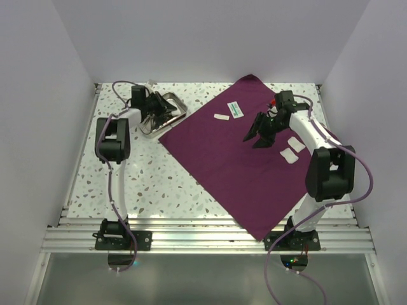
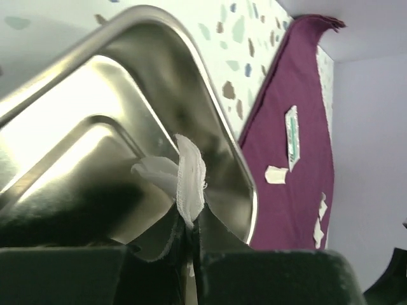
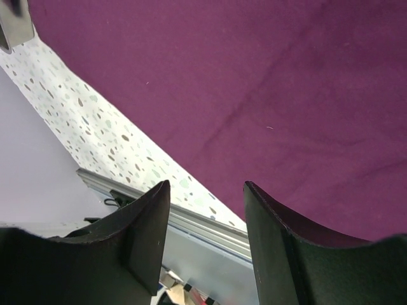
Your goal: Prepare the surgical pack
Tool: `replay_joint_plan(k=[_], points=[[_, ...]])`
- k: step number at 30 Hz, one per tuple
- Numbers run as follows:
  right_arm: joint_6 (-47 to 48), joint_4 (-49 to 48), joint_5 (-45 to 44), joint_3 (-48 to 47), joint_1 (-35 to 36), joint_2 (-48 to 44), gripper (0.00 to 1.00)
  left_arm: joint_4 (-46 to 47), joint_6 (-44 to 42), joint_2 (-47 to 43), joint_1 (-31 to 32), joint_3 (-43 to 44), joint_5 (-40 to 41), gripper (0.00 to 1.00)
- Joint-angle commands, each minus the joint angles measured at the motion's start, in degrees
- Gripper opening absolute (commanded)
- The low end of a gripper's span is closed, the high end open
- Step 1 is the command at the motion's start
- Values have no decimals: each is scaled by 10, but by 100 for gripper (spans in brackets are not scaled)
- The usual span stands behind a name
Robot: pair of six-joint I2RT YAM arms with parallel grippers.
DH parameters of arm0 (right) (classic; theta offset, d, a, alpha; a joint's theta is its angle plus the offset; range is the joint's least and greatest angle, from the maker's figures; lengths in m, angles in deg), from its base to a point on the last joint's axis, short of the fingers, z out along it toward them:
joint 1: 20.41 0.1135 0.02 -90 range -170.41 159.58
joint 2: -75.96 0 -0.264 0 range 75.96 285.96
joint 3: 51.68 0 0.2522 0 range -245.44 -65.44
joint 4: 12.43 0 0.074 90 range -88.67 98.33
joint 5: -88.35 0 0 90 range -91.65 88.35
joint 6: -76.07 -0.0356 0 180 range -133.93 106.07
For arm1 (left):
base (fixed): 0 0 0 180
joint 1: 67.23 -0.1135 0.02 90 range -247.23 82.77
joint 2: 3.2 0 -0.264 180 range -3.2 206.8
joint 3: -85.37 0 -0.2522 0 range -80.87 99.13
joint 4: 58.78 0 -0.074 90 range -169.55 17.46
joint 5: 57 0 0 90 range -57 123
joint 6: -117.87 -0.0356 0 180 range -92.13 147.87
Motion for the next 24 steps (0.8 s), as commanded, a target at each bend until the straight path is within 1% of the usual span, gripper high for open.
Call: replay_joint_plan(k=[1, 3, 5, 7, 8, 11, 17, 18, 19, 21, 24], points=[[7, 9, -16, -1, -5, -7, 54, -83, -34, 17, -8, 43, 40, 9], [6, 6, -18, 4, -6, -11, 54, -121, -36, 27, -10, 69, 53, 22], [5, 6, -20, 6, -8, -13, 54, -159, -39, 37, -9, 89, 62, 31], [2, 6, -20, 8, -8, -15, 54, -177, -36, 31, -9, 90, 68, 35], [-1, 3, -20, 9, -9, -16, 54, -185, -36, 27, -9, 91, 83, 42], [-4, -2, -20, 13, -9, -24, 54, -208, -39, 8, -9, 90, 101, 48], [-7, -4, -24, 18, -10, -35, 54, -272, -59, -22, 0, 104, 138, 55], [-8, -4, -25, 19, -10, -38, 54, -295, -64, -24, 2, 109, 146, 56], [-8, -6, -28, 20, -9, -40, 54, -306, -73, -27, 4, 119, 163, 65], [-8, -4, -33, 19, -11, -43, 54, -332, -78, -32, 8, 124, 181, 66], [-13, -4, -42, 23, -24, -51, 54, -335, -89, -55, 10, 111, 199, 66]])
